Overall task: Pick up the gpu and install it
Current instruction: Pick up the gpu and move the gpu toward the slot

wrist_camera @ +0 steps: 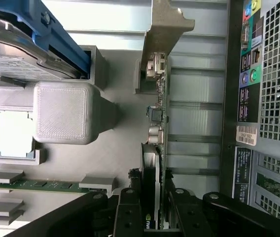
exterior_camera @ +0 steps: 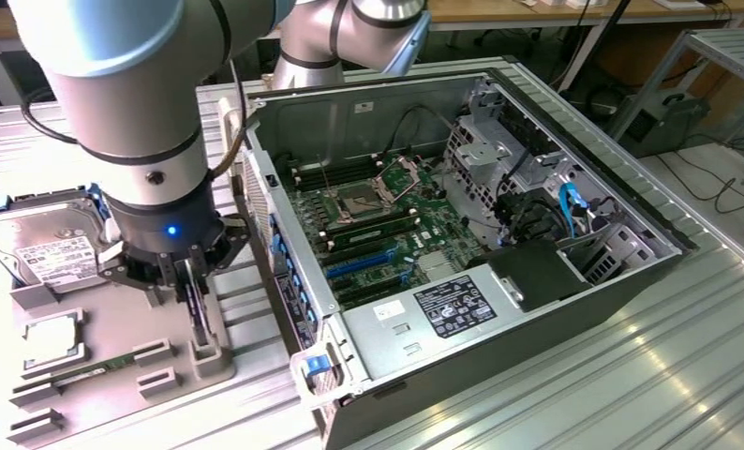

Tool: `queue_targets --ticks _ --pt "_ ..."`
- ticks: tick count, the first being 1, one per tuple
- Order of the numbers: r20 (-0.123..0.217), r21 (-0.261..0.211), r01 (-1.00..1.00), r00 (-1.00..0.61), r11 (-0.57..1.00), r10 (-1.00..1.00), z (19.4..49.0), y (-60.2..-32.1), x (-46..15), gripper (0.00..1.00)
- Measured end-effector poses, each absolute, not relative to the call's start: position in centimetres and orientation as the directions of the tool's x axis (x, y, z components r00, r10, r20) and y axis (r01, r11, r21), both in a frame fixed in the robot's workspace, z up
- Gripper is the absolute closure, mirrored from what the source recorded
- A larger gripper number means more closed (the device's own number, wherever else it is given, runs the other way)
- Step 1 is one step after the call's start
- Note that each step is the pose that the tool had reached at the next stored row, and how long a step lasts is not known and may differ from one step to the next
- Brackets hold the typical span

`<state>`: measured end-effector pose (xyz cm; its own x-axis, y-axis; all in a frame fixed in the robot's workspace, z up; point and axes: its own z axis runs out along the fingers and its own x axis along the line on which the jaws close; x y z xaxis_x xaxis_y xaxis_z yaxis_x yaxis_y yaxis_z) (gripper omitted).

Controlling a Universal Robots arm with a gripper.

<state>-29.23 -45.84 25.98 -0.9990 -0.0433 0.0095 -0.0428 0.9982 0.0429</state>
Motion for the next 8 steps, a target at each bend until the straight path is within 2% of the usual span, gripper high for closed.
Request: queue_targets --ticks 8 --pt "0.009 0.043 -0.043 -0.999 0.998 -0.043 28.8 -45.8 -29.2 0.73"
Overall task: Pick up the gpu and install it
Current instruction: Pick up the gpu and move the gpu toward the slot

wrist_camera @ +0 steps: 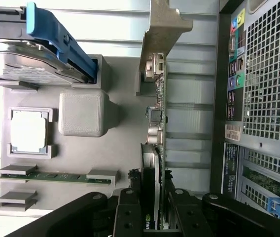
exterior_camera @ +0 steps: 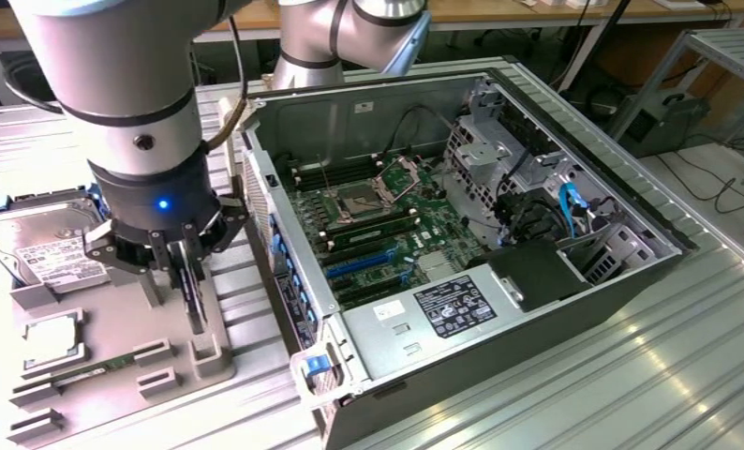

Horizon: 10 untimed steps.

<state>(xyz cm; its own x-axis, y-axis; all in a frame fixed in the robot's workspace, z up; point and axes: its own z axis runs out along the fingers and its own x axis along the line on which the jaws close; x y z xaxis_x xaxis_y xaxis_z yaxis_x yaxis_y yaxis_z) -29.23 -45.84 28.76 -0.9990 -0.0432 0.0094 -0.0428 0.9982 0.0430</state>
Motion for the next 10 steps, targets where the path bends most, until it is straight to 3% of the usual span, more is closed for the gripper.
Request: queue_targets --ticks 10 --pt "0.009 0.043 -0.043 -0.999 0.998 -0.043 32.5 -45.8 -29.2 0.73"
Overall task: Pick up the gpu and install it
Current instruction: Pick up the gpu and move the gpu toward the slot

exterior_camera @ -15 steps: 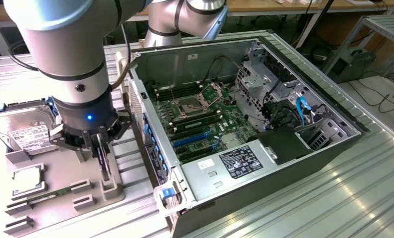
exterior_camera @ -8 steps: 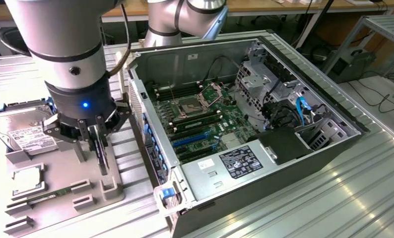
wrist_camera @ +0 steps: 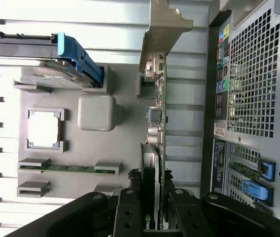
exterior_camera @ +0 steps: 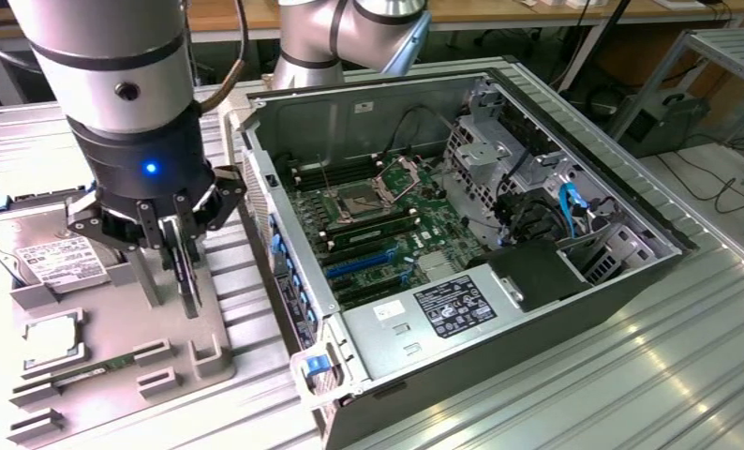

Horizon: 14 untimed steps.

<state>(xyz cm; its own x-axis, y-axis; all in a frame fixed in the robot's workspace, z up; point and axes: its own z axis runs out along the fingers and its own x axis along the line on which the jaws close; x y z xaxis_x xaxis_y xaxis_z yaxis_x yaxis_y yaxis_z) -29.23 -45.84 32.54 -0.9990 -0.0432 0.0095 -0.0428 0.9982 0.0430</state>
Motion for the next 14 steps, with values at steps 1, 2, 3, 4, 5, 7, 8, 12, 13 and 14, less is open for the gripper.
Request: queue_targets --ticks 1,2,3,4,5,7,8,12,13,14 --pt "0.009 0.043 -0.043 -0.999 0.998 -0.043 32.84 -45.85 -29.23 0.73" --pt "0.009 0.043 -0.043 -0.999 0.998 -0.043 33.07 -45.84 -29.23 0.73" --pt "0.009 0.043 -0.043 -0.999 0.998 -0.043 33.3 -45.84 -29.23 0.73" --pt "0.009 0.043 -0.043 -0.999 0.998 -0.043 33.45 -45.84 -29.23 0.73" --pt "0.009 0.043 -0.043 -0.999 0.998 -0.043 33.47 -45.85 -29.23 0.73" --pt "0.009 0.043 -0.043 -0.999 0.998 -0.043 33.48 -45.84 -29.23 0.73" --pt "0.009 0.043 -0.043 -0.999 0.998 -0.043 33.47 -45.84 -29.23 0.73" --pt "0.009 0.043 -0.043 -0.999 0.998 -0.043 33.48 -45.85 -29.23 0.73" --pt "0.009 0.043 -0.043 -0.999 0.998 -0.043 33.48 -45.84 -29.23 0.73" --pt "0.009 0.043 -0.043 -0.999 0.998 -0.043 33.48 -45.84 -29.23 0.73"
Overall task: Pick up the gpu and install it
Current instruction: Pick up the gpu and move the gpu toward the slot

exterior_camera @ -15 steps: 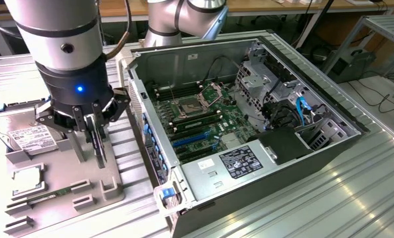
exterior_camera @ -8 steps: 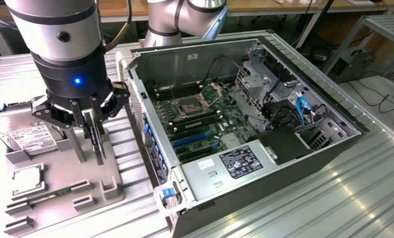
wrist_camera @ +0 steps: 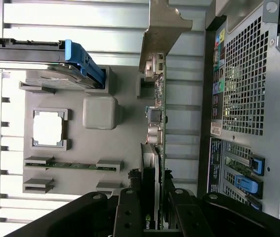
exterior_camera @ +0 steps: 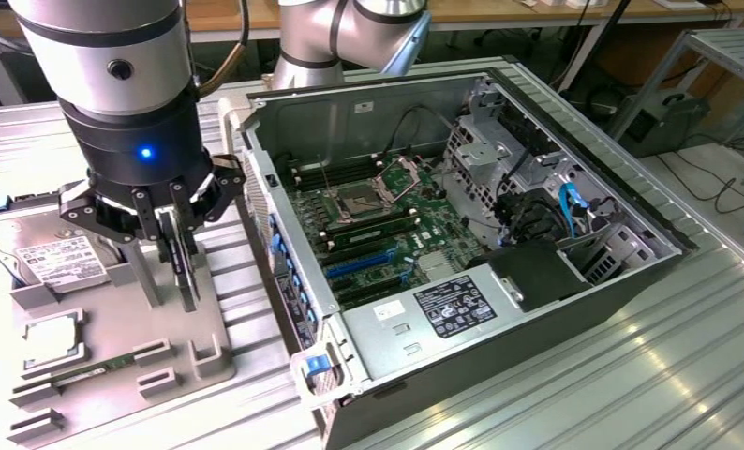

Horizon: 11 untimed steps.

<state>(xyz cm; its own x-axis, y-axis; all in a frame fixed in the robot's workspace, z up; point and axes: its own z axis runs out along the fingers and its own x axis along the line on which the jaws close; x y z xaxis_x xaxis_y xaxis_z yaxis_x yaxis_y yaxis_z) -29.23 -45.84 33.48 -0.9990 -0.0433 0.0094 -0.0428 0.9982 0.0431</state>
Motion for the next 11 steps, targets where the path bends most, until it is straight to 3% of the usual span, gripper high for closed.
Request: queue_targets --ticks 11 --pt "0.009 0.043 -0.043 -0.999 0.998 -0.043 34.38 -45.84 -29.23 0.73"
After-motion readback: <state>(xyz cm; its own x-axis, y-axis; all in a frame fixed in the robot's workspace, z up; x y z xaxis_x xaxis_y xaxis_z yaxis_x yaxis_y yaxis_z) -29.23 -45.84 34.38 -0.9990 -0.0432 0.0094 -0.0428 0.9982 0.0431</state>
